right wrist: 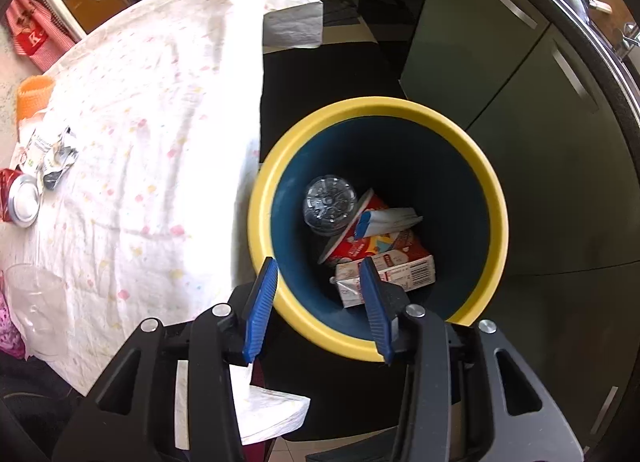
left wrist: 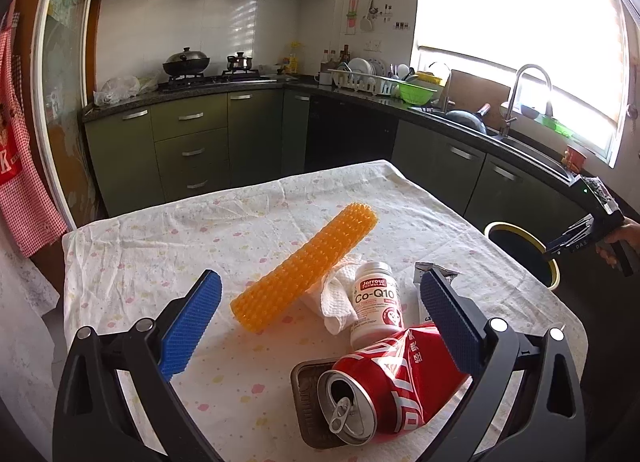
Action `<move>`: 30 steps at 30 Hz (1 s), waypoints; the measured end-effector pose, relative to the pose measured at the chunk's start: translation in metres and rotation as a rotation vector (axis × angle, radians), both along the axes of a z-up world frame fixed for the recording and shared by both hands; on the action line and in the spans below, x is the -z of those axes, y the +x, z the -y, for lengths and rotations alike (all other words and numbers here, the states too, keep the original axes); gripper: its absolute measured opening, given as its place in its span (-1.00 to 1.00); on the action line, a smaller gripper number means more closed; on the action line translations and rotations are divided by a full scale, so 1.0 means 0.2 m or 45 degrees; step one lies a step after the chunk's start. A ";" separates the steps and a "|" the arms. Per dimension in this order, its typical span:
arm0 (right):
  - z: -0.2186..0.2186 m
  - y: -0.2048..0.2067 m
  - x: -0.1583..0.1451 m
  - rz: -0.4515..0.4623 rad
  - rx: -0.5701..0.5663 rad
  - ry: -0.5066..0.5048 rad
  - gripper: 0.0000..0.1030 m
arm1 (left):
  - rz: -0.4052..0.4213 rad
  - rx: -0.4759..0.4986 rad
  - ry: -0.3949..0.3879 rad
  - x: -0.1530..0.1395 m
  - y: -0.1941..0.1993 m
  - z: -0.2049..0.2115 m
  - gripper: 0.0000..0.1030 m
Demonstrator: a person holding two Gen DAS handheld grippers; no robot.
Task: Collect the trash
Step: 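Carry the tube over the bin and open the right tool, then grasp the orange mesh sleeve with the left tool and drop it into the bin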
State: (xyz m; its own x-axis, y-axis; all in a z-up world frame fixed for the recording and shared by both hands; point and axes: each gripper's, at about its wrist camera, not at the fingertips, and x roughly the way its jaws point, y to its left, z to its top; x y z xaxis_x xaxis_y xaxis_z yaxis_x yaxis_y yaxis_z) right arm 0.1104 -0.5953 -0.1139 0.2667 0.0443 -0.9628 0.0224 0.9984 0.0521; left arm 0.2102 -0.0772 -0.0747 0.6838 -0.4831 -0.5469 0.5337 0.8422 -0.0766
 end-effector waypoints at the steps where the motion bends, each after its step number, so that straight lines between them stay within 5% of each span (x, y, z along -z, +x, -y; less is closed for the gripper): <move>1: -0.01 0.00 0.00 0.006 -0.005 0.004 -0.18 | 0.001 0.018 0.032 -0.02 0.01 0.02 0.91; 10: -0.07 -0.01 -0.02 0.036 -0.032 0.042 -0.16 | -0.067 0.229 0.312 -0.05 0.22 0.25 0.90; 15: -0.08 0.01 0.01 0.024 -0.046 0.052 -0.16 | -0.102 0.298 0.394 -0.03 0.31 0.41 0.46; 22: -0.09 0.01 0.03 0.020 -0.055 0.066 -0.15 | -0.142 0.306 0.482 0.03 0.42 0.50 0.10; 27: -0.09 0.01 0.04 0.025 -0.056 0.071 -0.15 | -0.175 0.308 0.513 0.08 0.46 0.50 -0.51; 30: -0.10 0.01 0.05 0.025 -0.062 0.076 -0.15 | -0.150 0.293 0.514 0.07 0.46 0.48 -0.70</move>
